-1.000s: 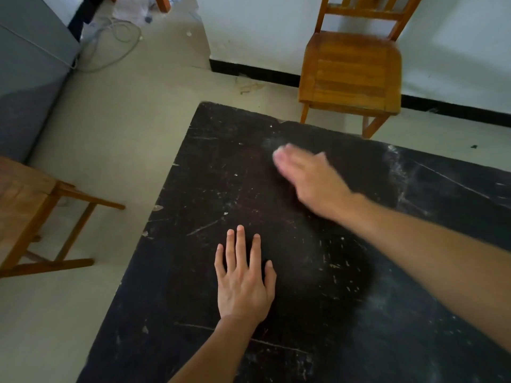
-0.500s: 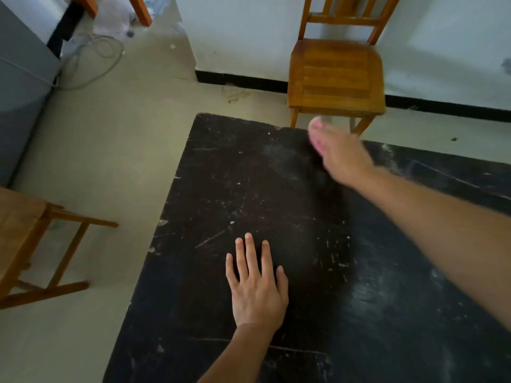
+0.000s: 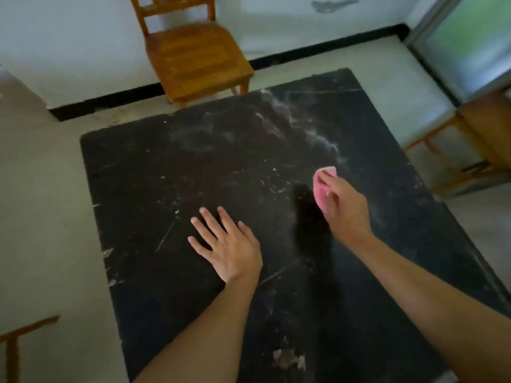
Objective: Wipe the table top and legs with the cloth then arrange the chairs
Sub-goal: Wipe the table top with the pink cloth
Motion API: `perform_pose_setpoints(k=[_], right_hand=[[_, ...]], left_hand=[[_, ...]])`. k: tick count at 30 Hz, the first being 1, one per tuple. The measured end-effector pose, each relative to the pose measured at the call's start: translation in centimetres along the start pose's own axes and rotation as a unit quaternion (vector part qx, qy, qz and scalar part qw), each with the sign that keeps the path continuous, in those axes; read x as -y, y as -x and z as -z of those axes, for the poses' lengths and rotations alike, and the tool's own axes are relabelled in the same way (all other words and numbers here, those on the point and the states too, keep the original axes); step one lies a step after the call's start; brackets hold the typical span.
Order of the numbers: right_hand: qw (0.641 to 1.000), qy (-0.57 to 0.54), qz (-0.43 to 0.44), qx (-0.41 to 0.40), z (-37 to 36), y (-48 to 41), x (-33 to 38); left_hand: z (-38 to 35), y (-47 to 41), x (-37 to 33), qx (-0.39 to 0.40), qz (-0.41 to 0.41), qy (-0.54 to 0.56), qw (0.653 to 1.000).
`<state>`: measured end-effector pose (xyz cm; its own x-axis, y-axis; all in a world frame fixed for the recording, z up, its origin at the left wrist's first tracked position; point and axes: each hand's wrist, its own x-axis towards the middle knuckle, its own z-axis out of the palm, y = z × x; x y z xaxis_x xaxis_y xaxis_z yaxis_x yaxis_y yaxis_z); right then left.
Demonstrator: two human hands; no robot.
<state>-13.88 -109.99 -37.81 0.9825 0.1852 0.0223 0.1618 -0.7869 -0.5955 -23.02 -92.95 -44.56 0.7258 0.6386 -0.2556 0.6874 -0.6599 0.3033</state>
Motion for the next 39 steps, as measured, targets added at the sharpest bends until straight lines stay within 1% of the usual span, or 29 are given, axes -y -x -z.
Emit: perform_pose_setpoints(k=[2, 4, 7, 9, 11, 12, 13, 14, 15, 16, 17, 18, 19, 20, 22, 23, 25, 26, 27, 28, 29, 30, 31, 32, 33, 34, 36, 37, 39], right_hand=[[0.995, -0.011, -0.085, -0.059, 2.5, 6.2, -3.0], [0.970, -0.002, -0.202, -0.132, 5.6, 11.7, -6.7], [0.899, 0.022, -0.368, -0.238, 9.0, 18.4, -11.5], [0.848, 0.043, -0.453, -0.271, 8.9, 21.4, -12.9], [0.795, 0.041, -0.534, -0.285, 6.6, 21.8, -12.6], [0.794, 0.036, -0.526, -0.302, 5.0, 20.7, -11.9], [0.823, 0.023, -0.472, -0.314, 3.4, 18.7, -11.0], [0.864, -0.008, -0.394, -0.314, 2.1, 15.9, -9.7], [0.904, -0.044, -0.311, -0.291, 0.9, 12.8, -8.8], [0.938, -0.081, -0.239, -0.239, 0.3, 10.0, -7.7], [0.958, -0.117, -0.187, -0.182, 0.3, 7.9, -7.1], [0.962, -0.148, -0.171, -0.153, 1.0, 6.5, -7.0], [0.955, -0.160, -0.186, -0.169, 2.3, 5.8, -7.3], [0.938, -0.160, -0.221, -0.214, 4.0, 6.2, -8.0], [0.880, -0.114, -0.334, -0.317, 7.3, 10.1, -11.3], [0.846, -0.087, -0.396, -0.347, 8.4, 12.6, -13.4], [0.788, -0.007, -0.517, -0.334, 8.5, 15.1, -15.3], [0.776, 0.037, -0.545, -0.316, 7.4, 14.5, -15.2], [0.782, 0.063, -0.533, -0.316, 5.7, 12.8, -14.9], [0.815, 0.066, -0.486, -0.309, 4.5, 10.3, -14.0], [0.865, 0.051, -0.408, -0.289, 3.2, 7.6, -13.0], [0.918, 0.026, -0.316, -0.240, 2.0, 5.2, -11.8], [0.956, -0.007, -0.238, -0.174, 1.3, 3.4, -10.6], [0.973, -0.051, -0.184, -0.131, 1.6, 2.2, -10.1], [0.972, -0.096, -0.169, -0.129, 2.8, 1.9, -10.1], [0.963, -0.127, -0.176, -0.160, 4.5, 2.1, -10.6], [0.928, -0.115, -0.248, -0.253, 7.9, 5.2, -13.3], [0.900, -0.080, -0.310, -0.296, 9.4, 7.5, -15.6], [0.812, -0.016, -0.470, -0.345, 11.6, 12.1, -19.4]], left_hand=[[0.0, 0.1, 0.0, 0.007, -0.004, -0.020, 1.000], [-0.1, 0.0, -0.1, 0.014, 0.001, -0.034, 0.999], [0.0, 0.1, -0.6, 0.017, -0.001, -0.054, 0.998], [-0.1, 0.1, -0.9, 0.018, -0.035, -0.076, 0.996], [-0.4, 0.2, -1.0, 0.013, -0.059, -0.089, 0.994], [-0.5, 0.2, -1.0, 0.007, -0.061, -0.090, 0.994], [-0.6, 0.1, -1.0, 0.000, -0.062, -0.090, 0.994], [-0.7, 0.0, -1.0, -0.004, -0.062, -0.090, 0.994], [-0.7, 0.0, -1.0, -0.008, -0.060, -0.092, 0.994], [-0.7, 0.0, -1.0, -0.010, -0.056, -0.094, 0.994], [-0.7, 0.0, -0.9, -0.011, -0.051, -0.097, 0.994], [-0.6, 0.1, -0.9, -0.014, -0.051, -0.097, 0.994], [-0.6, 0.1, -0.9, -0.017, -0.055, -0.097, 0.994], [-0.7, 0.0, -1.0, -0.019, -0.055, -0.098, 0.993], [-0.6, 0.0, -1.1, -0.014, -0.042, -0.101, 0.994], [-0.6, 0.0, -1.0, -0.013, -0.040, -0.104, 0.994], [-0.6, 0.0, -1.1, -0.015, -0.041, -0.107, 0.993], [-0.6, 0.0, -1.1, -0.015, -0.038, -0.104, 0.994], [-0.6, 0.1, -1.2, -0.014, -0.037, -0.102, 0.994], [-0.6, 0.1, -1.3, -0.014, -0.038, -0.101, 0.994], [-0.6, 0.1, -1.3, -0.016, -0.039, -0.100, 0.994], [-0.6, 0.1, -1.2, -0.018, -0.039, -0.099, 0.994], [-0.5, 0.2, -1.2, -0.018, -0.036, -0.098, 0.994], [-0.4, 0.2, -1.2, -0.019, -0.036, -0.096, 0.995], [-0.4, 0.2, -1.2, -0.020, -0.039, -0.095, 0.995], [-0.4, 0.2, -1.3, -0.020, -0.040, -0.095, 0.995], [-0.3, 0.3, -1.3, -0.017, -0.035, -0.093, 0.995], [-0.2, 0.3, -1.3, -0.015, -0.034, -0.093, 0.995], [-0.2, 0.4, -1.4, -0.011, -0.032, -0.097, 0.995]])
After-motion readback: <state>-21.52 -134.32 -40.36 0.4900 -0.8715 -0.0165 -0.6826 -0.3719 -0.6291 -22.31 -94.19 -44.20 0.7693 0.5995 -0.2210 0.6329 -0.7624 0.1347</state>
